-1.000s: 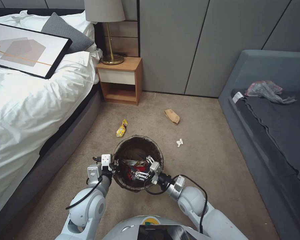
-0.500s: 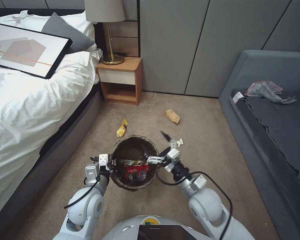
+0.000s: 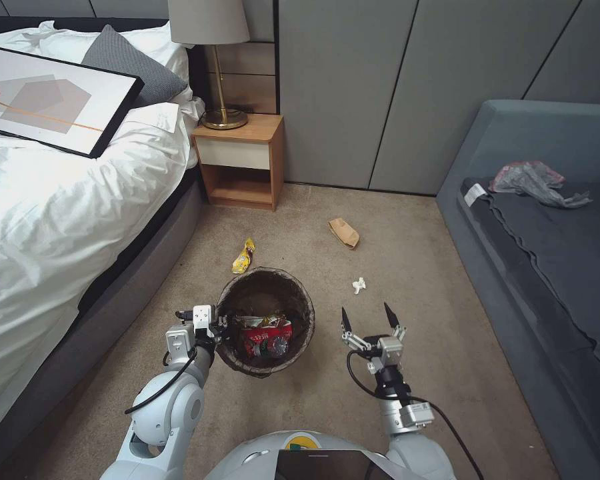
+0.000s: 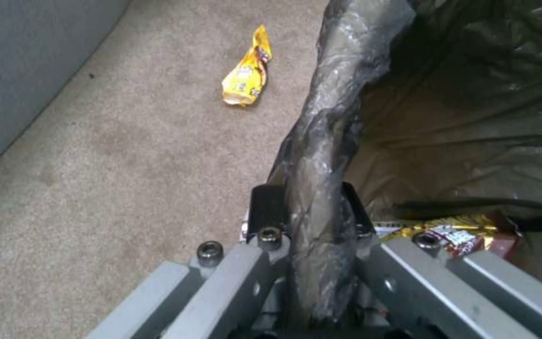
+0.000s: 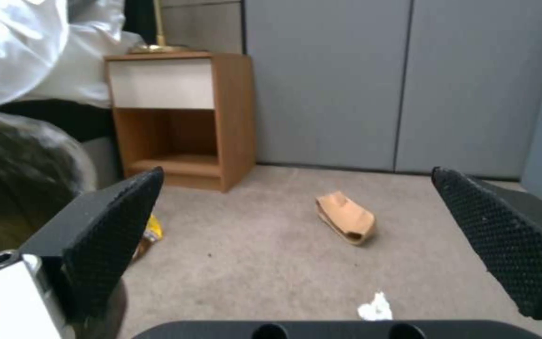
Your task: Pick up the trash bin, then pick up the garbage from the floor and place it into the trash bin.
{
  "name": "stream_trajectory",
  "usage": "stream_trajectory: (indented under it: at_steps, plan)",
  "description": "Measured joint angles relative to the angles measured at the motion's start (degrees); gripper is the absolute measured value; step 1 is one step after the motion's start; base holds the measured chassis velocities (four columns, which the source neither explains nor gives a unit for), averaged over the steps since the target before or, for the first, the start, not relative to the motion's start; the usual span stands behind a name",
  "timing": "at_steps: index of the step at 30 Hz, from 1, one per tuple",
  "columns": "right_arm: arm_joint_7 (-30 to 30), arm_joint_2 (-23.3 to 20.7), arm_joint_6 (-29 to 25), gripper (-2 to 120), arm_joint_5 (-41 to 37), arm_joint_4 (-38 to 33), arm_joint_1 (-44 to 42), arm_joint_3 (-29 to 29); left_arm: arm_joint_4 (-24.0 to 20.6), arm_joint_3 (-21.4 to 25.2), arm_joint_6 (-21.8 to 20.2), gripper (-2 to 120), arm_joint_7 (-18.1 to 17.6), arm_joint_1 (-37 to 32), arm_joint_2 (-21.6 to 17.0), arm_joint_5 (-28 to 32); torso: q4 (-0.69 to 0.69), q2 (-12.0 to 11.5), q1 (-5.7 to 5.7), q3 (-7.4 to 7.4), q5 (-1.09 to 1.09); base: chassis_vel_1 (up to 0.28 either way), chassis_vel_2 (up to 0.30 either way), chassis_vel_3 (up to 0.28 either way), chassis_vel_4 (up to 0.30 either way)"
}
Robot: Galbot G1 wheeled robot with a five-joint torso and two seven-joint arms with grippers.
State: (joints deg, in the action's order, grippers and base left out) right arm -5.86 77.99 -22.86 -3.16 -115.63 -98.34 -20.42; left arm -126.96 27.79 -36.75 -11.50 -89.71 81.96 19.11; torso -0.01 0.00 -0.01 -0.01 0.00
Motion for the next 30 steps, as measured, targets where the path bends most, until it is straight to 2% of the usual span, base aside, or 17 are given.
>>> stream_trajectory:
  at_steps: [3, 7, 20, 30]
  plan:
    - [-0.3, 1.9, -3.4, 100, 0.8, 4.5, -0.3, -0.9, 0.0, 0.1, 0.0, 0, 0.0, 0.0, -0.2, 0.0, 0.01, 0.0, 0.0, 0.0, 0.0, 0.0, 0.0, 0.0, 0.0]
    - [-1.3, 2.9, -4.0, 100, 0.8, 6.9, 1.3, -2.0, -0.2, 0.1, 0.1, 0, 0.0, -0.2, -0.1, 0.1, 0.01, 0.0, 0.0, 0.0, 0.0, 0.0, 0.0, 0.0, 0.0]
    - [-2.1, 3.5, -4.1, 98, 0.7, 8.6, 4.0, -3.9, -0.1, 0.2, 0.1, 0, 0.1, 0.1, 0.2, 0.2, 0.01, 0.0, 0.0, 0.0, 0.0, -0.016, 0.009, 0.014, -0.016]
    - [-1.7, 3.3, -3.6, 97, -0.4, 8.7, 4.6, -4.4, 0.2, 0.2, 0.2, 0, 0.1, 0.3, 0.2, 0.2, -0.01, 0.0, 0.01, 0.02, -0.01, -0.159, 0.15, 0.162, -0.163]
